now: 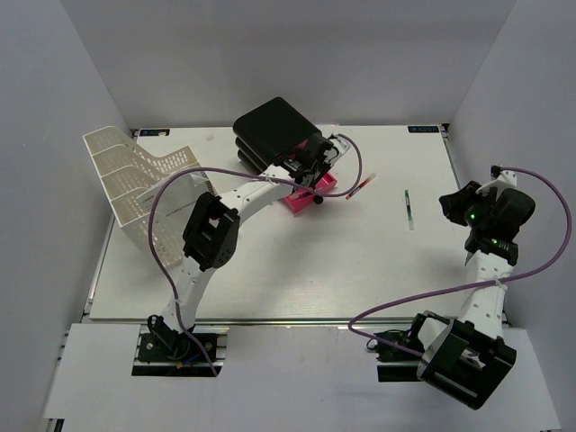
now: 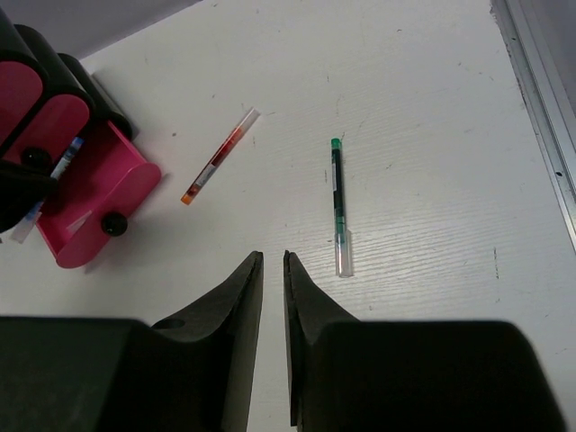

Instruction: Organize the desk

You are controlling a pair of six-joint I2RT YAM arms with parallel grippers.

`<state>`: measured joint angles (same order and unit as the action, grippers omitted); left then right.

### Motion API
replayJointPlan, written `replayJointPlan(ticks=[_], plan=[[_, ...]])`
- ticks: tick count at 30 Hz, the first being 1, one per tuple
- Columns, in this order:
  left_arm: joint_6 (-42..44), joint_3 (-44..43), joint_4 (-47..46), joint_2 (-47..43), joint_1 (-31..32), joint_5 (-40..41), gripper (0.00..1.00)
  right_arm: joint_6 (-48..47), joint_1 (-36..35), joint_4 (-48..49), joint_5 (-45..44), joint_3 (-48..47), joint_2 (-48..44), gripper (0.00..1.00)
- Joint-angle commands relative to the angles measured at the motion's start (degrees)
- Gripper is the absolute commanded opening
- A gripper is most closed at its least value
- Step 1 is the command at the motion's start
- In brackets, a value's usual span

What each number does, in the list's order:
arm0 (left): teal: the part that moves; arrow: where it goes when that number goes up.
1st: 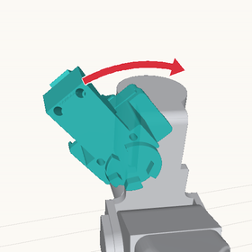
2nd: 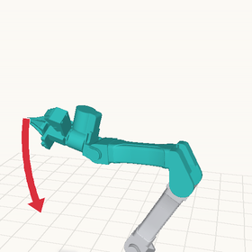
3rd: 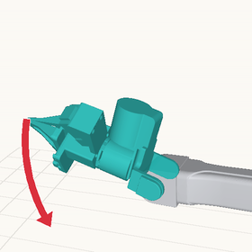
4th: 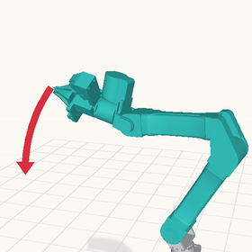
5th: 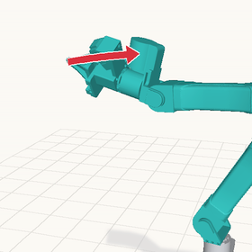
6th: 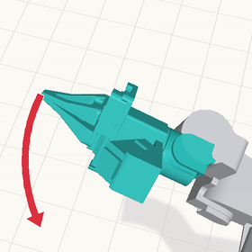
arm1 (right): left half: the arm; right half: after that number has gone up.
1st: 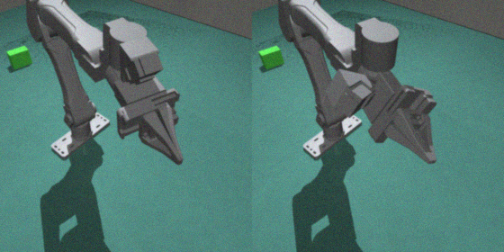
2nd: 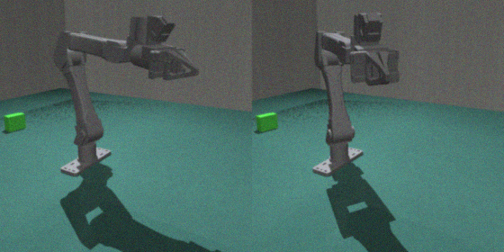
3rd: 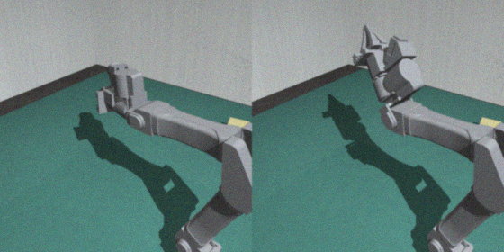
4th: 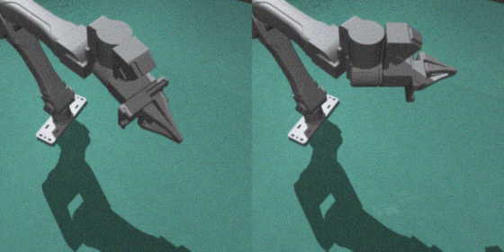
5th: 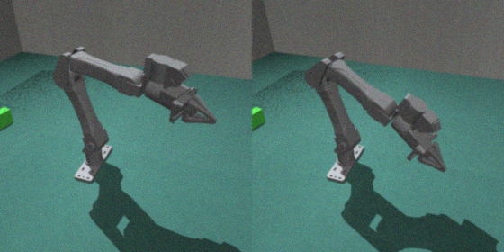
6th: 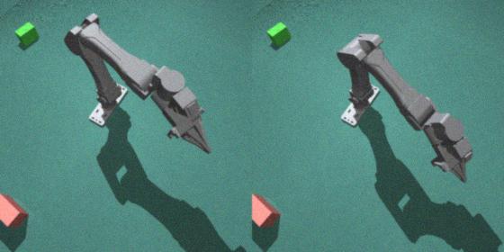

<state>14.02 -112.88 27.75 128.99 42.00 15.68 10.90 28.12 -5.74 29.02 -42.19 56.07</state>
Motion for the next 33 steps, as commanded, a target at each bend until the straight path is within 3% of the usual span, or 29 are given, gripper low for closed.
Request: replayJointPlan(ticks=[1, 6, 12, 17, 20, 22, 24, 25, 28, 33], plan=[[0.31, -0.76, -0.76, 0.65, 0.19, -0.48, 0.02, -0.79, 0.27, 2.92, -0.19, 0.27, -0.79, 0.21], [0.04, -1.29, -0.94, 1.35, -0.34, -0.48, 0.1, -0.79, 0.27, 2.92, 0.16, 0.36, -0.7, 0.21], [-1.1, -1.64, -0.5, 1.27, -0.34, 0.14, 0.41, -0.79, 0.45, 2.84, 0.34, 0.45, -0.7, 0.21], [-1.8, -2.34, -0.68, -0.05, -0.34, -0.21, 0.49, -0.96, 0.71, 2.66, 0.69, 0.53, -0.7, 0.21], [-3.12, -3.22, -0.24, -1.45, -0.34, -0.21, 0.48, -1.05, 0.88, 2.49, 0.78, 0.71, -0.7, 0.21], [-5.48, -3.23, -0.15, -3.12, -0.34, -1.96, 0.3, -1.23, 0.97, 2.66, 1.22, 0.8, -0.7, 0.22], [-7.77, -0.95, -0.24, -7.07, -0.34, -5.72, 0.05, -2.19, 1.06, 3.1, 3.67, 1.15, -0.79, 0.21], [-10.57, 0.45, -1.11, -8.82, -0.34, -7.93, 0.0, -3.85, 1.15, 3.1, 5.07, 1.32, -0.79, 0.21], [-15.75, 6.7, -0.25, -13.49, -0.34, -19.16, 0.0, -7.45, 1.15, 3.98, 14.72, 2.2, -0.62, 0.17], [-19.73, 11.09, 4.68, -14.2, 1.77, -20.87, 0.04, -9.84, 0.97, 4.33, 17.57, 2.64, -0.18, 0.0]])
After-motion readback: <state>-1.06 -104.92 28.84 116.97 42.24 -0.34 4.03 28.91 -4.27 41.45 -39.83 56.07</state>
